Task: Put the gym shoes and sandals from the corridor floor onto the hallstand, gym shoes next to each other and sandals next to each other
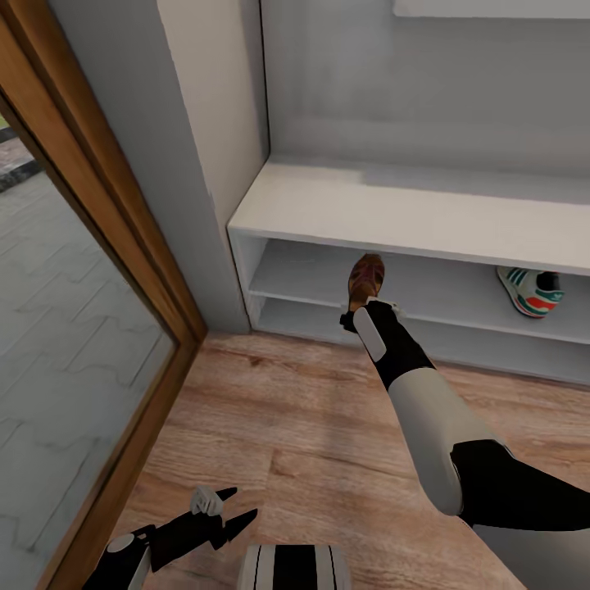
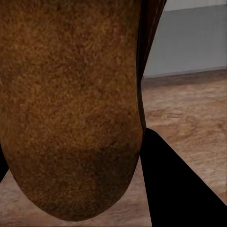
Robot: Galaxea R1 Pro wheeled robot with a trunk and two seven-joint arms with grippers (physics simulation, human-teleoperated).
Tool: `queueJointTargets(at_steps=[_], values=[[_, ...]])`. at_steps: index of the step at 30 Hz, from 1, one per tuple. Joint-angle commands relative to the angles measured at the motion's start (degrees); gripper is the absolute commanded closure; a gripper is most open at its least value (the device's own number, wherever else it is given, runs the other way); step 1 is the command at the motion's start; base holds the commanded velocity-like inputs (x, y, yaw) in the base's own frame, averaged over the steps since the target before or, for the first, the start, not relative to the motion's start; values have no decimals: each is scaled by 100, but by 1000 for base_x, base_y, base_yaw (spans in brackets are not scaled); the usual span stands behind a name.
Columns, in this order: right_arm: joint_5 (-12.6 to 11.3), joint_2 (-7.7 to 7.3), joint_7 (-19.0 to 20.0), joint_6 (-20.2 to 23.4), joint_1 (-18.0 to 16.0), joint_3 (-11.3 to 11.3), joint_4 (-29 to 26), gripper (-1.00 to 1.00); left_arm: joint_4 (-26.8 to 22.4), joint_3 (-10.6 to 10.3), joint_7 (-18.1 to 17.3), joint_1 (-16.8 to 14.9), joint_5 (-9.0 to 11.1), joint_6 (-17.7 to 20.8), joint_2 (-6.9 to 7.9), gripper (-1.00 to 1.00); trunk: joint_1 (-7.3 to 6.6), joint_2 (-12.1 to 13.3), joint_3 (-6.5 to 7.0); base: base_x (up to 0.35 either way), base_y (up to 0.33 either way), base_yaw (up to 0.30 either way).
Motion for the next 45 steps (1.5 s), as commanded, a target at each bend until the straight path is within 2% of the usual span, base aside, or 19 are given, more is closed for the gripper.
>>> queueJointTargets(at_steps=[1, 12, 21, 36, 45], values=[[-63, 0, -67, 6, -2, 10, -6, 100, -6, 27, -28, -3, -51, -20, -5, -100, 2, -1, -4, 220, -41, 0], [-63, 0, -66, 6, -2, 10, -6, 100, -6, 27, -28, -3, -51, -21, -5, -100, 2, -1, -4, 63, -11, 0], [-63, 0, -66, 6, -2, 10, -6, 100, -6, 27, -28, -3, -50, -22, -5, -100, 2, -1, -4, 218, 0, 0], [-63, 0, -66, 6, -2, 10, -6, 100, -6, 27, -28, -3, -50, -22, -5, -100, 2, -1, -4, 25, 0, 0], [-63, 0, -64, 6, -2, 10, -6, 100, -6, 27, -26, -3, -50, -26, -5, -100, 2, -1, -4, 154, 0, 0]])
